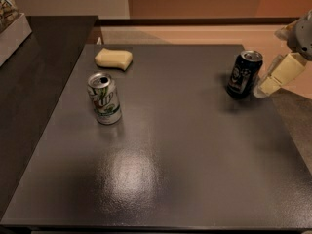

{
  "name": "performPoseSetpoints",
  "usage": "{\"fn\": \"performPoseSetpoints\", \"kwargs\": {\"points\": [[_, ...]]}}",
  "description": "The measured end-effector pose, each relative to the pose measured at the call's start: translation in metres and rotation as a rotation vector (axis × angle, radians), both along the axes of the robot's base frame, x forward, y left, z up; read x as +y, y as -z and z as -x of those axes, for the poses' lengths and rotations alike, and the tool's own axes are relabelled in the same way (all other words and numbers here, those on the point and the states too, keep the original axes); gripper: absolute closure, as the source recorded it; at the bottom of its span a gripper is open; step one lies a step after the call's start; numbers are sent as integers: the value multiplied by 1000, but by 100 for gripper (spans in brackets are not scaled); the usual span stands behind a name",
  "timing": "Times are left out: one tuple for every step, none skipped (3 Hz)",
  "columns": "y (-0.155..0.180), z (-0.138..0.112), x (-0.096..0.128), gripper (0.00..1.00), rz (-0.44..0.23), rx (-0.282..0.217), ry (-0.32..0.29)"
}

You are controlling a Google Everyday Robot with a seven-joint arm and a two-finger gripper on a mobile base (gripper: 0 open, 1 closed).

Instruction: Move pepsi can near 7up can

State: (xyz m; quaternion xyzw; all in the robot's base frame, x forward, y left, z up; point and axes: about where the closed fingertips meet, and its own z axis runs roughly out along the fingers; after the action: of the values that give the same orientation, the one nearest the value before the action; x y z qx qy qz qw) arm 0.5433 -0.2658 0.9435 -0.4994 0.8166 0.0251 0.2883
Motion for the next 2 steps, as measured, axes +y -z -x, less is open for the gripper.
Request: {"fn": "performPoseSetpoints", "kwargs": {"points": [[13, -23, -5, 0, -80, -6, 31], [27, -41, -7, 0, -149, 12, 58]]}}
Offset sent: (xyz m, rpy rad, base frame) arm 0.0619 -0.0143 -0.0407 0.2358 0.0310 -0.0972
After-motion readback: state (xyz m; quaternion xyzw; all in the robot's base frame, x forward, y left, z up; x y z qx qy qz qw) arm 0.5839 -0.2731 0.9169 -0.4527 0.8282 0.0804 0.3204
